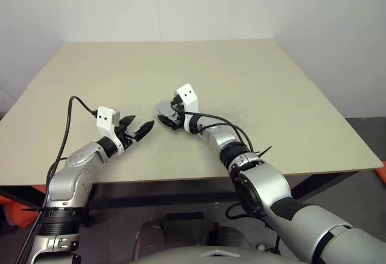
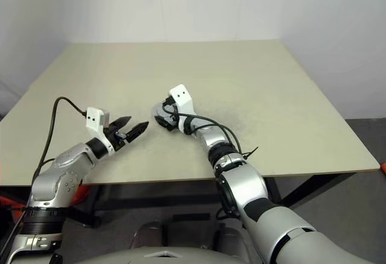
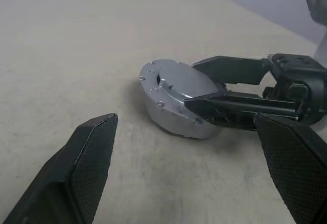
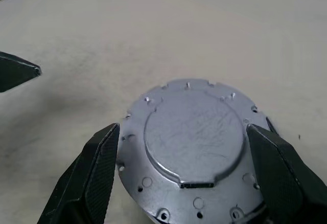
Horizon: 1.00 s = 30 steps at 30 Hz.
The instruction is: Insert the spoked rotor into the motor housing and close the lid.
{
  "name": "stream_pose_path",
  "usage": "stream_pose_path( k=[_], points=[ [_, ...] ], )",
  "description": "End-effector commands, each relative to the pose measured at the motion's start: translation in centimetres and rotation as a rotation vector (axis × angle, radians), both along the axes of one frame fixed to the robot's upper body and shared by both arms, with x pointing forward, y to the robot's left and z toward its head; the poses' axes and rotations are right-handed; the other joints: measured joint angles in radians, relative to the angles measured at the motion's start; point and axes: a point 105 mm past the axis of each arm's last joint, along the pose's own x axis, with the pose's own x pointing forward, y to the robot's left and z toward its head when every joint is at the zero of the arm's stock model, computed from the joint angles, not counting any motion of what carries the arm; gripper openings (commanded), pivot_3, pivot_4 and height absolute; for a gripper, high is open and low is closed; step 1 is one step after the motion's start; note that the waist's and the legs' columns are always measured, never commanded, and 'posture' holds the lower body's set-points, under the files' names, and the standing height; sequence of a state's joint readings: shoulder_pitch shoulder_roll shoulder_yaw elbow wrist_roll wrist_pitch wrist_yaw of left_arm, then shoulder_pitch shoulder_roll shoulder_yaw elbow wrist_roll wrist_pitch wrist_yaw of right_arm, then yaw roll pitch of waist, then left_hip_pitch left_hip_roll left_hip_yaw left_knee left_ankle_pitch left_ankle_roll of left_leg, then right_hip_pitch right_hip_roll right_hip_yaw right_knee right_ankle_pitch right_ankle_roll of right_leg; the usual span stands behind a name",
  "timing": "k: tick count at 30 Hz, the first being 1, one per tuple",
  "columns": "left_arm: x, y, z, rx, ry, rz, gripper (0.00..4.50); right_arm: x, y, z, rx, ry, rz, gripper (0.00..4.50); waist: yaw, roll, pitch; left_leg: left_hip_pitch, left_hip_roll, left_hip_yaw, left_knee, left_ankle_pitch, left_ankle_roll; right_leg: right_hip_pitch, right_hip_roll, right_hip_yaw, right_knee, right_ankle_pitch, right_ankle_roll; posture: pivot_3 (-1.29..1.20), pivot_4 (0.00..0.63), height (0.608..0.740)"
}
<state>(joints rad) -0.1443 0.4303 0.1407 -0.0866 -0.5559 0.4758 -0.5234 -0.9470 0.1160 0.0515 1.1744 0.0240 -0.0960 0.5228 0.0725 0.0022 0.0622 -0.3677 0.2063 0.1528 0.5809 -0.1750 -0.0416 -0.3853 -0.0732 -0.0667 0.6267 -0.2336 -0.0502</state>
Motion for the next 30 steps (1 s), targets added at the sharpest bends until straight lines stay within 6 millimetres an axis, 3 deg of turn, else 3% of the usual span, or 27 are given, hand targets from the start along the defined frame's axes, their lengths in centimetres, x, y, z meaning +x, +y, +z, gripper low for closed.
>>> stream_pose_path(
  k=[1,6,9,13,22,30],
  points=[
    [0.1,0.1,1.6,0.008,-0.069,0.0,4.5,0.2,0.9,1.2,0.018,-0.029,0.013,4.46,-0.002,0.0,0.0,0.0,0.0,0.0,0.0,0.0,0.0,0.0,0.0,0.0,0.0,0.0,0.0,0.0,0.0,0.74],
    [0.1,0.0,1.6,0.013,-0.071,-0.001,4.5,0.5,0.4,1.0,0.008,-0.02,-0.013,4.29,-0.002,0.0,0.0,0.001,0.0,0.0,0.0,0.0,0.0,0.0,0.0,0.0,0.0,0.0,0.0,0.0,0.0,0.74],
    [0.2,0.0,1.6,0.015,-0.073,0.0,4.5,0.7,0.0,1.2,0.011,-0.026,-0.026,3.53,-0.003,0.0,0.0,0.001,0.0,0.0,0.0,0.0,0.0,0.0,0.0,0.0,0.0,0.0,0.0,0.0,0.0,0.74],
    [0.3,0.0,1.5,0.017,-0.073,0.004,4.5,1.1,-0.5,1.6,0.008,-0.044,-0.037,2.14,-0.003,0.0,0.0,0.001,0.0,0.0,0.0,0.0,0.0,0.0,0.0,0.0,0.0,0.0,0.0,0.0,0.0,0.74],
    [0.3,0.0,1.2,0.017,-0.067,0.006,4.5,1.6,-1.1,3.5,0.036,-0.097,-0.012,2.14,-0.003,0.0,0.0,0.0,0.0,0.0,0.0,0.0,0.001,0.0,0.0,0.0,0.0,0.0,-0.001,0.0,0.0,0.74],
    [0.2,-0.1,1.1,0.014,-0.062,0.002,4.5,0.8,0.6,3.6,0.089,-0.064,0.046,2.14,-0.003,0.0,0.0,0.0,0.0,0.0,0.0,0.0,0.001,0.0,0.0,0.0,0.0,0.0,-0.001,0.0,0.0,0.74]
  ],
)
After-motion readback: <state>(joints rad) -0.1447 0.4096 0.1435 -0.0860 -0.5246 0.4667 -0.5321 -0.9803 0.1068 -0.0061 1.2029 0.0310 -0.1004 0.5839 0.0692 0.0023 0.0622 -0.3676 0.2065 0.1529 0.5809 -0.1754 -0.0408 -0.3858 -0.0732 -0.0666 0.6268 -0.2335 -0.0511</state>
